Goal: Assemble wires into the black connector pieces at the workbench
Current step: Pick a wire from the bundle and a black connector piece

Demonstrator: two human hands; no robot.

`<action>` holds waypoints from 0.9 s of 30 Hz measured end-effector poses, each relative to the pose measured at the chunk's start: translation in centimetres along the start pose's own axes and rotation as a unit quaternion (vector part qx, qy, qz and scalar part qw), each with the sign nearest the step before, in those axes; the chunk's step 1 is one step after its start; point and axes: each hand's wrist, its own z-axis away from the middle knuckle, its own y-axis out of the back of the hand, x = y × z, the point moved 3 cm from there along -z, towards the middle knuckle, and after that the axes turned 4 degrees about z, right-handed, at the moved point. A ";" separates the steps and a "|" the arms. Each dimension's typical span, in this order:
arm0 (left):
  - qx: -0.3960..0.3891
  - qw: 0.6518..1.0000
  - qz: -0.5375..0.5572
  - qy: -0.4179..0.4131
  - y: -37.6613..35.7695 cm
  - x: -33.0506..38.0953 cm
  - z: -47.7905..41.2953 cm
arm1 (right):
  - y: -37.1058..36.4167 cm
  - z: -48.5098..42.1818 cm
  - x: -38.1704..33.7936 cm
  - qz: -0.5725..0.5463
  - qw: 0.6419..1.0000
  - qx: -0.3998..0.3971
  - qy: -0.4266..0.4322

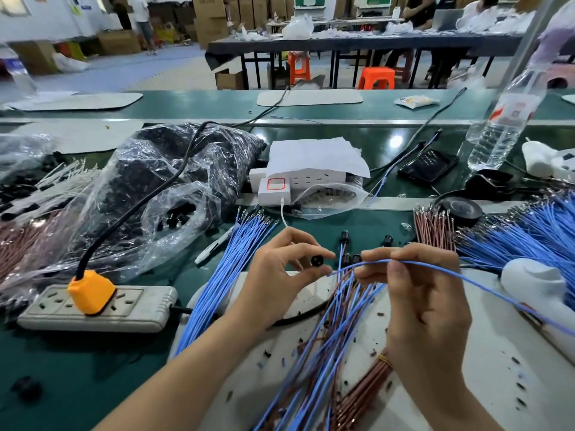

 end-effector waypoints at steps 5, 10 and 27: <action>0.012 1.000 -0.012 0.006 0.1 0.0 0.0 | -0.5 0.4 0.3 0.027 0.999 -0.012 0.023; 0.005 1.000 -0.020 0.011 0.1 0.2 0.1 | 0.2 0.1 -0.1 0.004 0.999 0.031 0.043; -0.001 0.999 -0.037 0.006 0.0 0.3 0.2 | -0.1 0.6 -0.2 0.001 0.998 0.003 0.058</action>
